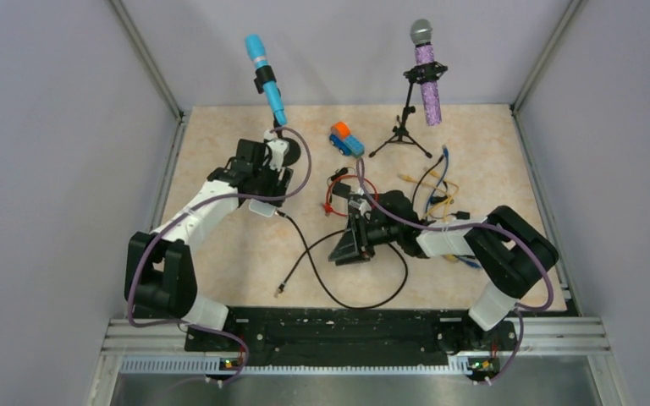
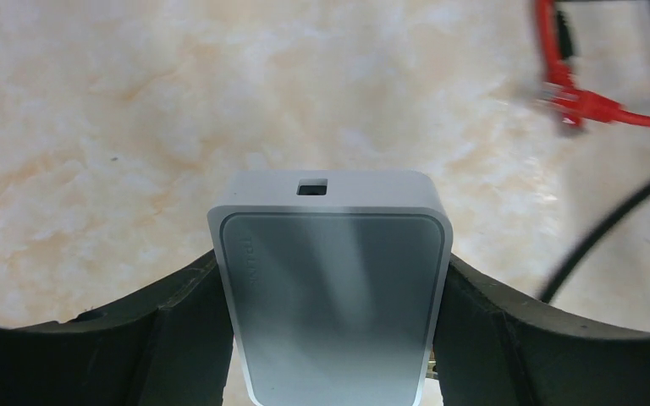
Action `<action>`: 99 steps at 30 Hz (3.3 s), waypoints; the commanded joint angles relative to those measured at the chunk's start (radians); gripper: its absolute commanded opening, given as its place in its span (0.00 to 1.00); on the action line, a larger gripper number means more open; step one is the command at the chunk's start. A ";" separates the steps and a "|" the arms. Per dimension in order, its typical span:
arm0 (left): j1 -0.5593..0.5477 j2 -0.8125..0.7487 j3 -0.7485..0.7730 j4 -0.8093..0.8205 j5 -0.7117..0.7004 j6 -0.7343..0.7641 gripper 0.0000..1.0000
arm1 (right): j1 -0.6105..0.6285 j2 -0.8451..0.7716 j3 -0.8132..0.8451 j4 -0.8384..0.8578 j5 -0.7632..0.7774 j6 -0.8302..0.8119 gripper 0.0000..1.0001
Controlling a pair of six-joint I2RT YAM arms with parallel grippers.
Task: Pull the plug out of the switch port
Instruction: Pull the connector from the switch port, then place the connector at the center of the board, then place the switch port at the center of the board.
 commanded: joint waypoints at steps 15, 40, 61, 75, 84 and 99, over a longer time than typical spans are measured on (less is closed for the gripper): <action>-0.182 -0.125 -0.067 0.031 0.188 -0.305 0.00 | 0.086 0.190 0.332 0.158 0.318 0.065 0.66; -0.209 -0.092 -0.077 0.005 0.147 -0.173 0.00 | 0.107 0.132 0.406 -0.109 0.305 -0.138 0.00; -0.016 -0.068 0.046 -0.073 0.110 0.112 0.00 | 0.038 0.047 0.174 -0.062 0.013 -0.074 0.00; -0.049 0.005 0.055 -0.140 0.126 0.142 0.00 | -0.005 0.073 0.155 -0.045 0.138 -0.105 0.00; -0.046 0.087 -0.040 -0.052 0.124 -0.101 0.45 | -0.008 0.263 0.376 -0.019 0.427 -0.096 0.00; -0.037 0.018 -0.062 -0.055 0.127 -0.177 0.99 | -0.007 0.372 0.589 -0.208 0.526 -0.203 0.55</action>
